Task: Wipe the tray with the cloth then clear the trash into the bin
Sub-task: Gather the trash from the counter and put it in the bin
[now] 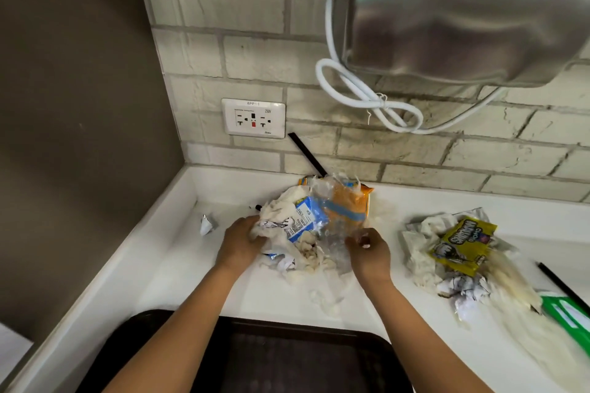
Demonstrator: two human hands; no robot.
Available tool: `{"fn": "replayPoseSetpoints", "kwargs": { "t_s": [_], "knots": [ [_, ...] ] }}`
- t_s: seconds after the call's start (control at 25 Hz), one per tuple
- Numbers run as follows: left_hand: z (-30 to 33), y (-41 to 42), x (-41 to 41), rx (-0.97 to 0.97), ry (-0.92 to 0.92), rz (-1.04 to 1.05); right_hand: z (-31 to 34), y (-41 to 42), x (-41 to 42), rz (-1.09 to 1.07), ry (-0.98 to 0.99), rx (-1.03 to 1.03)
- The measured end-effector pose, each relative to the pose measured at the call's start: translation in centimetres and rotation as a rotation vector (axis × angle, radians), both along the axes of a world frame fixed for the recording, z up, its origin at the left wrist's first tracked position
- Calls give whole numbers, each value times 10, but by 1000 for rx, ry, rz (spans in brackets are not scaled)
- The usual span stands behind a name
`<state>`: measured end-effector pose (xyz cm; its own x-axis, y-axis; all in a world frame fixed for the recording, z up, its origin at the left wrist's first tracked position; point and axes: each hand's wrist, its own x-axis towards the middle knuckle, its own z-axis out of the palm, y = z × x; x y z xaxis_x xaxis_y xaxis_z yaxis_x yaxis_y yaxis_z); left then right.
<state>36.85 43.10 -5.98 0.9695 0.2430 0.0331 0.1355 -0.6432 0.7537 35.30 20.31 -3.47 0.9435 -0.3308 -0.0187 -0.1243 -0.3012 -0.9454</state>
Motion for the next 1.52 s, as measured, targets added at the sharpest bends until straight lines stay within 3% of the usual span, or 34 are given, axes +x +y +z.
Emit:
{"fn": "replayPoseSetpoints", "kwargs": {
  "t_s": [0.2, 0.48, 0.68, 1.2, 1.52],
  "knots": [
    [24, -1, -22, -270, -204, 195, 3, -14, -41, -128, -97, 133],
    [55, 1, -49, -731, -191, 132, 14, -24, -101, -101, -159, 268],
    [66, -8, -89, -896, -142, 132, 30, -34, -141, -105, -197, 251],
    [114, -121, -253, -799, 60, -236, 33, -87, -276, -286, -286, 284],
    [117, -217, -353, -861, 107, -259, 37, -177, -363, -335, -381, 332]
  ]
}}
